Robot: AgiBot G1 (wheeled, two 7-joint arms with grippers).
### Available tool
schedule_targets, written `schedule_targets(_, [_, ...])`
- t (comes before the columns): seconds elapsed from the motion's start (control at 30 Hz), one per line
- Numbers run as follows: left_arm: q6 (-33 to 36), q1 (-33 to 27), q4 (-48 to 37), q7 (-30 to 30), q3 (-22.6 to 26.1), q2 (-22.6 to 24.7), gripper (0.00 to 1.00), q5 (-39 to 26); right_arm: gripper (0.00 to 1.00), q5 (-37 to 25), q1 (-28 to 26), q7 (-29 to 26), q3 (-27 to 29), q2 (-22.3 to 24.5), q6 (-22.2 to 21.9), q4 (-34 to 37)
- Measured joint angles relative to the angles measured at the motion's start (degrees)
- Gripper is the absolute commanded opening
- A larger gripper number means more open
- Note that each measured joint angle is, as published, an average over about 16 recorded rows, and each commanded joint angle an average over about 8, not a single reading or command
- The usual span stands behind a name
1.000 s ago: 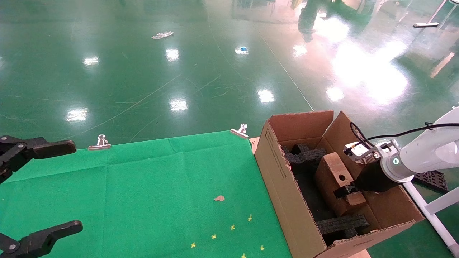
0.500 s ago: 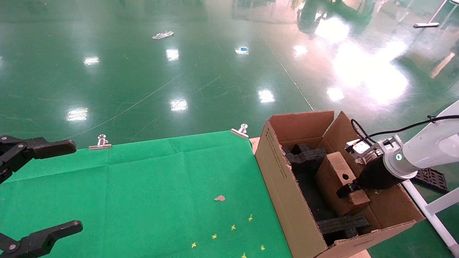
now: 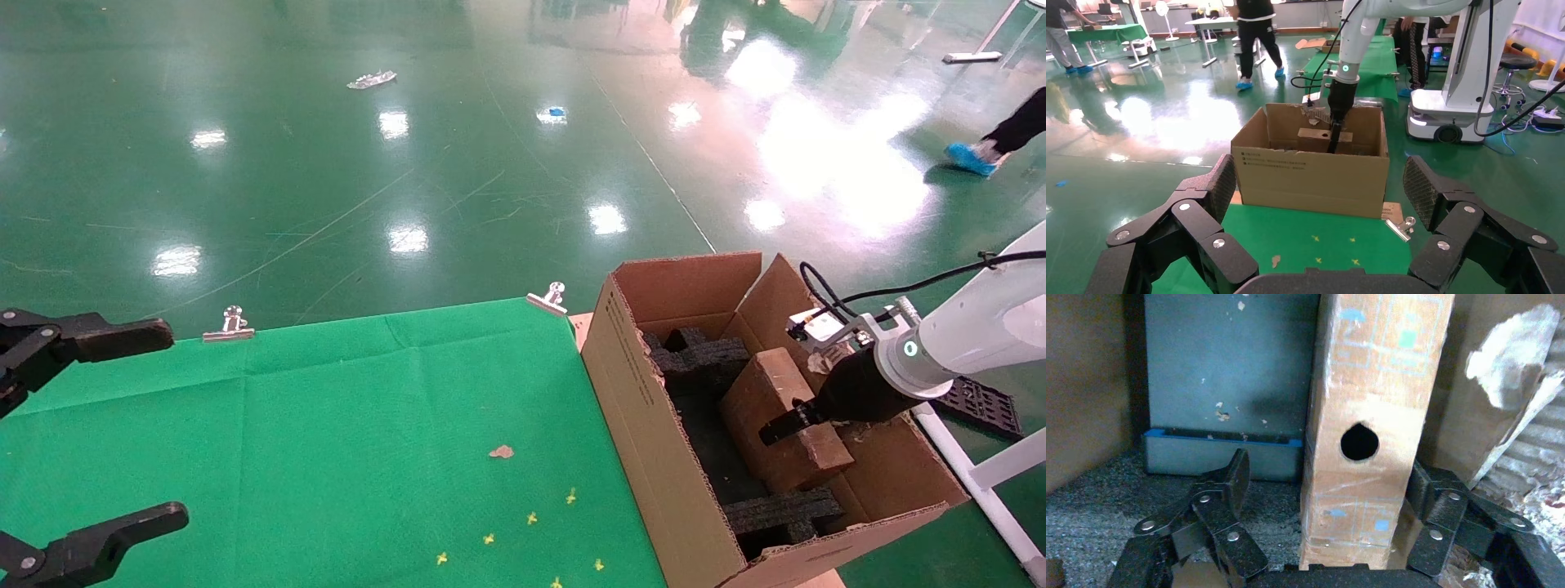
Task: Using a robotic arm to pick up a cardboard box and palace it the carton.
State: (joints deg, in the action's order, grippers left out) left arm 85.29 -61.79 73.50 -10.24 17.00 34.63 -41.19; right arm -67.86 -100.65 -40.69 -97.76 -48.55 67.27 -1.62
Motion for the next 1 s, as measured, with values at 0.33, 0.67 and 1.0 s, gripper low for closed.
schedule_targets(0.33, [0.0,0.0,0.0,0.0,0.0,0.0,1.0,0.0,1.0,0.9,-5.0,2.5,0.7,1.1,1.2,-0.3])
schedule_targets(0.67, [0.0,0.0,0.0,0.0,0.1,0.0,1.0,0.0,1.0,3.5,-18.6,9.7,2.9,4.6,3.8,-2.8])
schedule_targets(1.0, [0.0,0.0,0.0,0.0,0.1,0.0,1.0,0.1,1.0,7.1,-27.5,17.1,6.6,8.6,4.7,-7.1])
